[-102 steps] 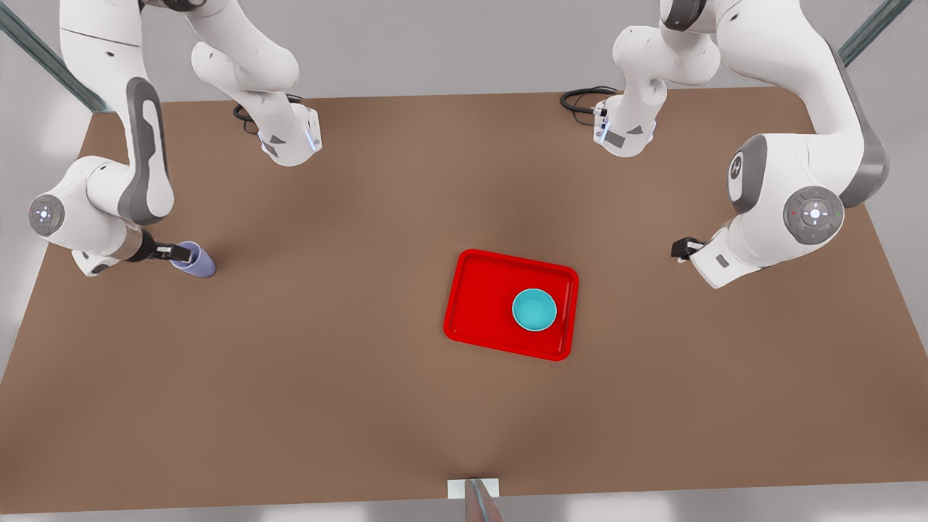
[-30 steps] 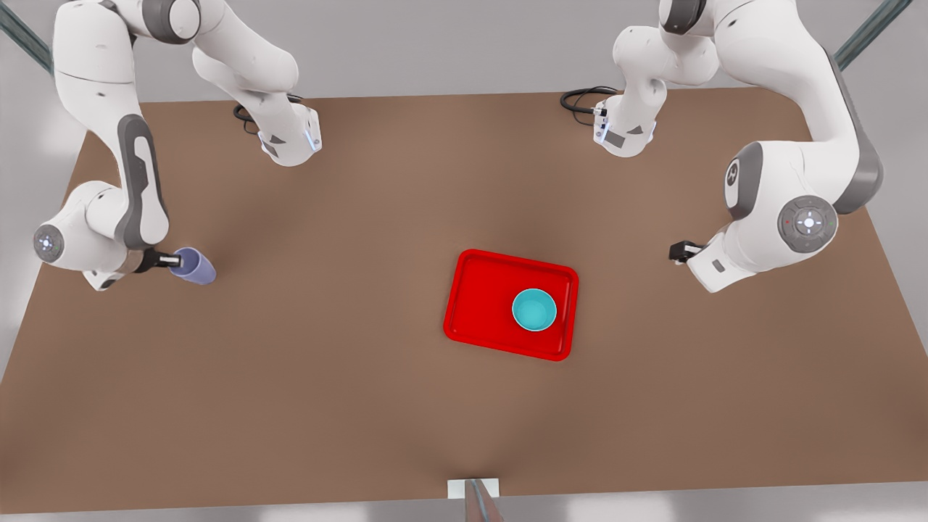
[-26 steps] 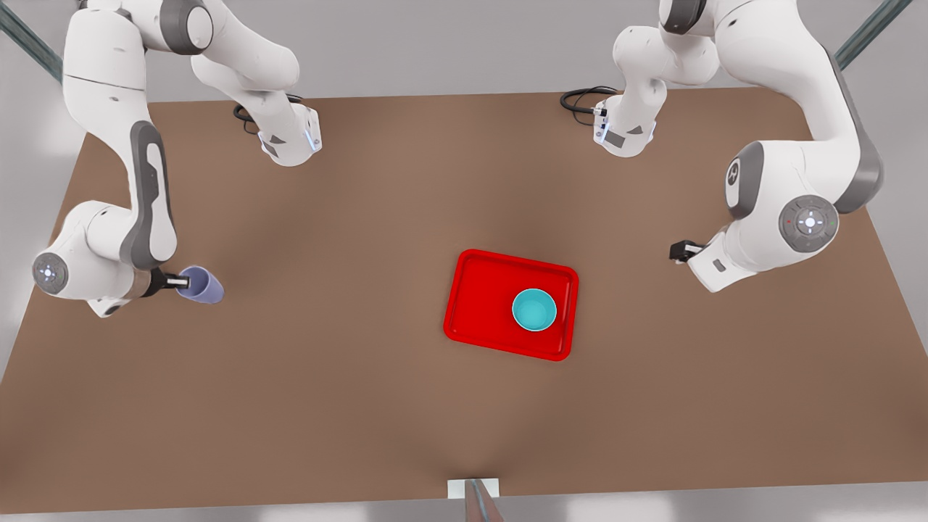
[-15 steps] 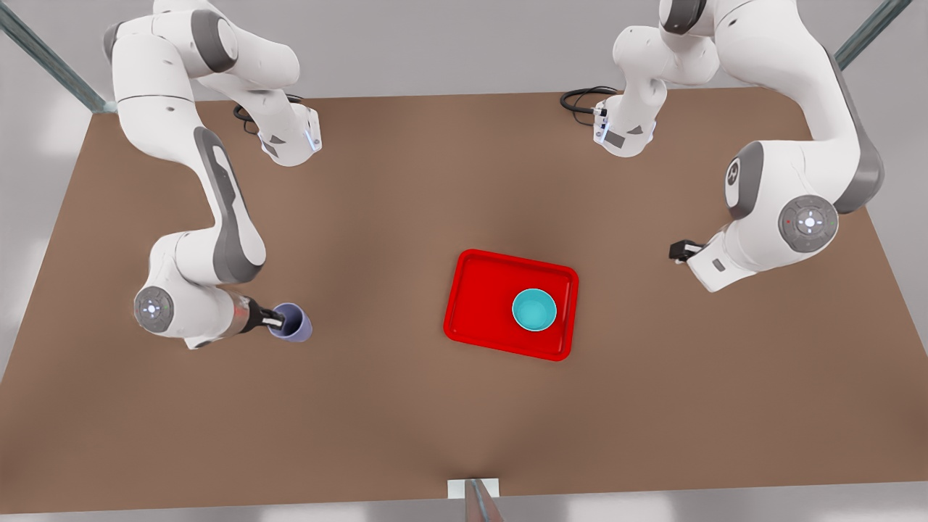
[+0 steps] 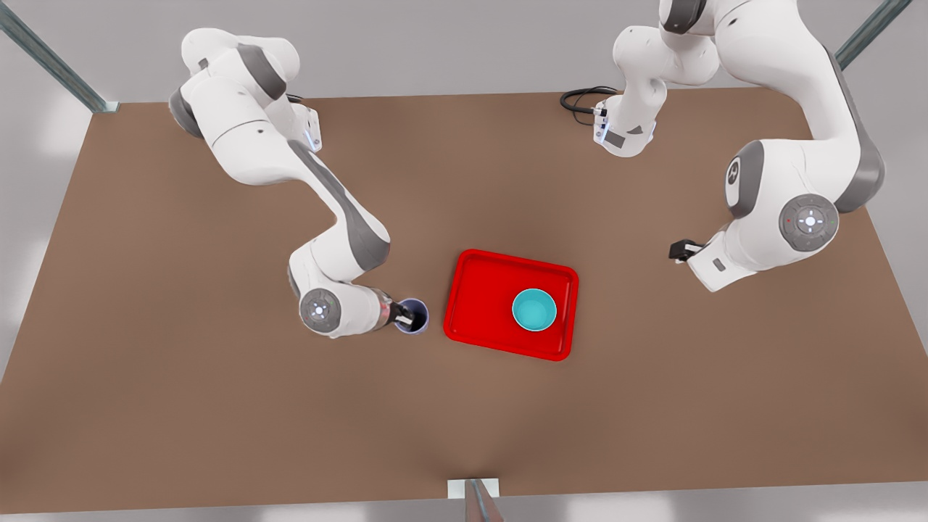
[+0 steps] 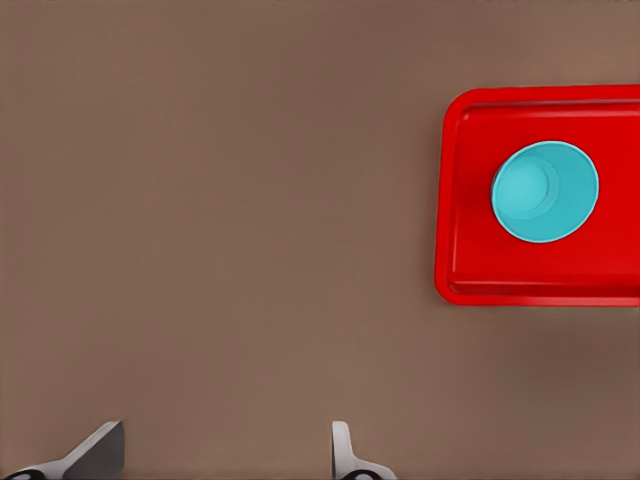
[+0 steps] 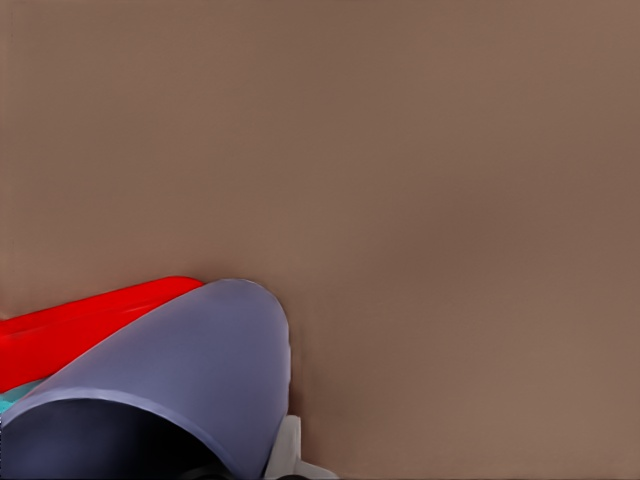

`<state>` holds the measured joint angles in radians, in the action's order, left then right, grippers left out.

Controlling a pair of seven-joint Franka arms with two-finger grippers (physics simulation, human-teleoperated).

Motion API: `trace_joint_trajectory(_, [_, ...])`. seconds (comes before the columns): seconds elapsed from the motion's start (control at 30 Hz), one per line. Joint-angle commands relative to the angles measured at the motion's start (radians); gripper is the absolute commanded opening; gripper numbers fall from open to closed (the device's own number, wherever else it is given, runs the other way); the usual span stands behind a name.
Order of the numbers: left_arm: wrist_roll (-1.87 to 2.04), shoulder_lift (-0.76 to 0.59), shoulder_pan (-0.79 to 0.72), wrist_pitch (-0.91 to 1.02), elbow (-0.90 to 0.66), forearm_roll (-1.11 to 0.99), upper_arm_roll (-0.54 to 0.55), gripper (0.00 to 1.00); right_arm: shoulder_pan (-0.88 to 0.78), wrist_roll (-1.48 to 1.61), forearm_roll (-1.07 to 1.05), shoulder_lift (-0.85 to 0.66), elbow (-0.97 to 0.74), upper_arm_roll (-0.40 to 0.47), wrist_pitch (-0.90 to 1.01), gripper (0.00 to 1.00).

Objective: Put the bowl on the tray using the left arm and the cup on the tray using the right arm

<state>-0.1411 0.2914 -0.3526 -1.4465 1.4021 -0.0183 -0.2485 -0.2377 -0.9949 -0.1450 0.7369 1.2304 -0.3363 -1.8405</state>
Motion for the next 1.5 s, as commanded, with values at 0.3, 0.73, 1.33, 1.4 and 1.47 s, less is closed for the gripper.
trace_joint_trajectory(0.3, [-0.002,0.000,0.001,0.002,0.000,-0.002,-0.002,1.00,-0.038,-0.140,0.010,0.061,-0.012,-0.164,-0.149,0.21])
trace_joint_trajectory(0.73, [-0.003,0.005,0.001,0.002,0.002,-0.002,-0.002,1.00,-0.219,-0.139,0.196,0.213,-0.124,-0.104,-0.172,0.21])
trace_joint_trajectory(1.33, [0.000,0.000,0.001,0.000,0.000,0.000,-0.002,1.00,-0.219,-0.122,0.286,0.213,-0.054,-0.104,-0.187,1.00])
trace_joint_trajectory(1.4, [0.000,0.000,0.000,0.000,-0.002,0.000,-0.002,1.00,-0.219,-0.111,0.285,0.213,-0.058,-0.104,-0.187,1.00])
trace_joint_trajectory(1.47, [0.000,0.000,0.001,0.000,-0.002,-0.002,-0.002,1.00,-0.218,-0.108,0.285,0.214,-0.063,-0.104,-0.193,1.00])
